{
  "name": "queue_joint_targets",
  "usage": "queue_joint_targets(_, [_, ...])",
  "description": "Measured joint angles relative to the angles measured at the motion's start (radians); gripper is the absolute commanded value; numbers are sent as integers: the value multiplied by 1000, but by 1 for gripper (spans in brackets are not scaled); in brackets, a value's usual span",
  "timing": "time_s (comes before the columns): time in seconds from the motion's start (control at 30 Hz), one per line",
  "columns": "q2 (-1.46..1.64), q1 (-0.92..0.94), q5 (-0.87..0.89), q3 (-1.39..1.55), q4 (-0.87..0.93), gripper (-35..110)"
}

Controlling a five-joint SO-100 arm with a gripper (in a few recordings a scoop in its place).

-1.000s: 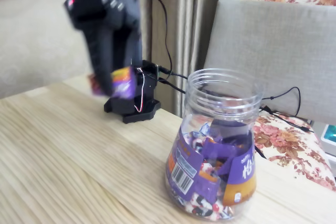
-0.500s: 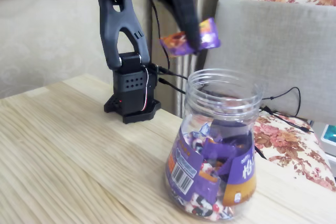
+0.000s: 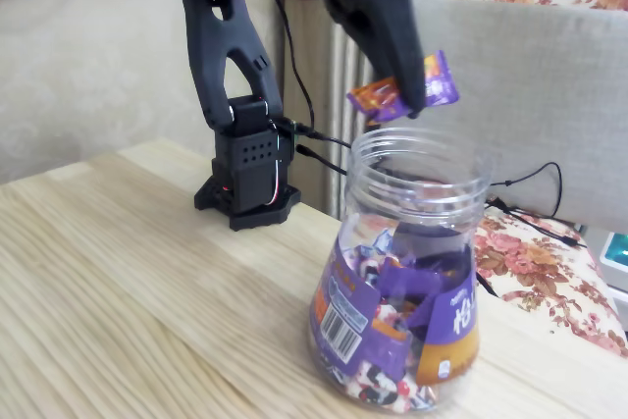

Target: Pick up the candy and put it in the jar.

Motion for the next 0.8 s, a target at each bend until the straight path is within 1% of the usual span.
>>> queue_joint_targets(0.07, [-21,-3,6,0,0,13])
queue_joint_targets(0.13, [-31,-2,15,11,-11,18])
queue_joint_targets(0.3, [-32,-5,29,21,-37,25])
queue_joint_targets(0.4, [-32,-11,34,21,-38,25])
queue_joint_targets(0.43, [-32,-14,34,21,-38,23])
queue_joint_targets(0.53, [-32,-20,34,21,-38,0])
queue_joint_targets(0.67, [-37,35,38,18,-35,0])
queue_joint_targets(0.8, [-117,179,3,-43,-26,0])
